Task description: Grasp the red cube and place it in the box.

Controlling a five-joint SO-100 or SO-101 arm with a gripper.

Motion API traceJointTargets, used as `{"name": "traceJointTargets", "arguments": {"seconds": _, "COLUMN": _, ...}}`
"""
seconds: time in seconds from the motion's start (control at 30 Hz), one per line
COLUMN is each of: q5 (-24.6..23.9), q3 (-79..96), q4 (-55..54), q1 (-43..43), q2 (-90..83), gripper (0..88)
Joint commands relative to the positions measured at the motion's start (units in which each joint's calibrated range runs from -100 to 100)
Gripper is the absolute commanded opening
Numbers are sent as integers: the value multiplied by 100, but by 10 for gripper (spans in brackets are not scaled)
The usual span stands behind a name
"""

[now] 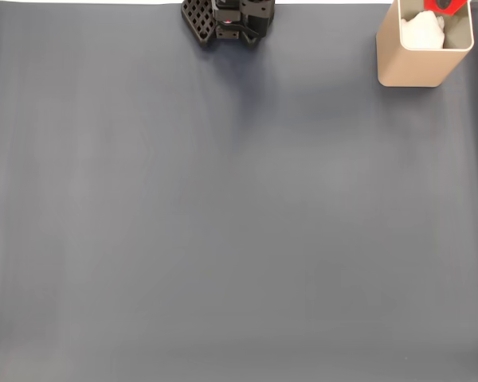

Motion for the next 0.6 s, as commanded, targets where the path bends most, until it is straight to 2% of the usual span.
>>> {"name": "traceJointTargets", "arguments": {"seconds": 0.0, "q5": -5, "q3": -229, "q4": -122, "q1": -50, "q2": -16, "gripper": 2}}
{"name": "traceJointTargets", "arguments": {"seconds": 0.5, "q5": -200, "q3": -183, "q4": -417, "q1": -57, "q2": -33, "gripper": 9}}
{"name": "traceJointTargets", "arguments": {"seconds": 0.57, "q5": -195, "q3": -183, "q4": -449, "q1": -57, "q2": -33, "gripper": 46}}
